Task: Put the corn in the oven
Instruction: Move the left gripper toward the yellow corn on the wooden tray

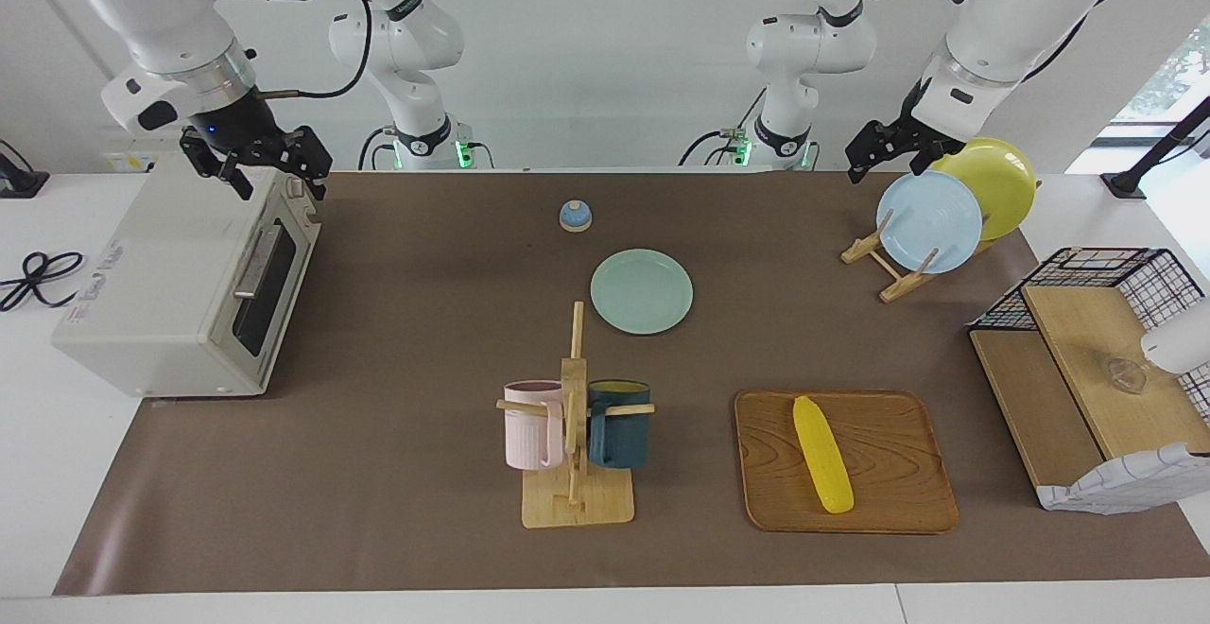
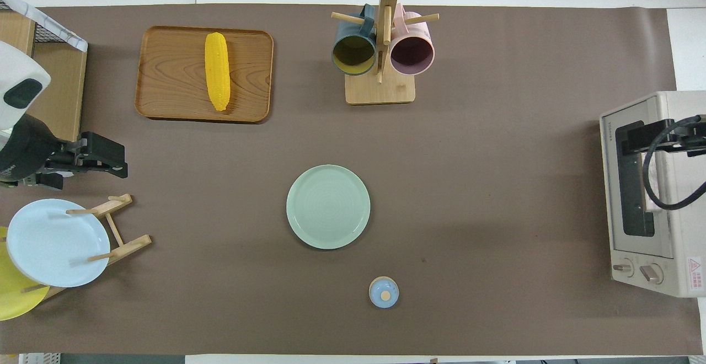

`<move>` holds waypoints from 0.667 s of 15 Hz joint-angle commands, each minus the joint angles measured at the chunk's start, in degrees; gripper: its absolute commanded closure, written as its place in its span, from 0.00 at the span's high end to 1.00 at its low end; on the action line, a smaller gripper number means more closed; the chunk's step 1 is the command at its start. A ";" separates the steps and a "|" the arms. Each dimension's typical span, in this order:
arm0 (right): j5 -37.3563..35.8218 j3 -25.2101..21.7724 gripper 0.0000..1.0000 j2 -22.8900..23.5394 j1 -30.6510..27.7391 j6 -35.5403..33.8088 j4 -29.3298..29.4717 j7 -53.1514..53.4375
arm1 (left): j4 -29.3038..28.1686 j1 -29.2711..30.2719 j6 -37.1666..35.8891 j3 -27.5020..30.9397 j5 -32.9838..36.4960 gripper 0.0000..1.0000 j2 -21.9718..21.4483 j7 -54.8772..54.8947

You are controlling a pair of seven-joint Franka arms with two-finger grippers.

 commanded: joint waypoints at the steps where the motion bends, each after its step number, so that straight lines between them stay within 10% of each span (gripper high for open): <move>1: 1.15 0.15 1.00 -0.33 -0.75 -1.11 0.25 0.27 | -0.15 0.57 1.27 -0.27 -0.29 1.00 -0.72 -0.32; 10: 1.32 0.32 1.00 -1.21 -2.08 -0.42 -1.84 0.88 | -0.59 0.56 3.11 -0.27 -0.20 1.00 -0.72 -0.84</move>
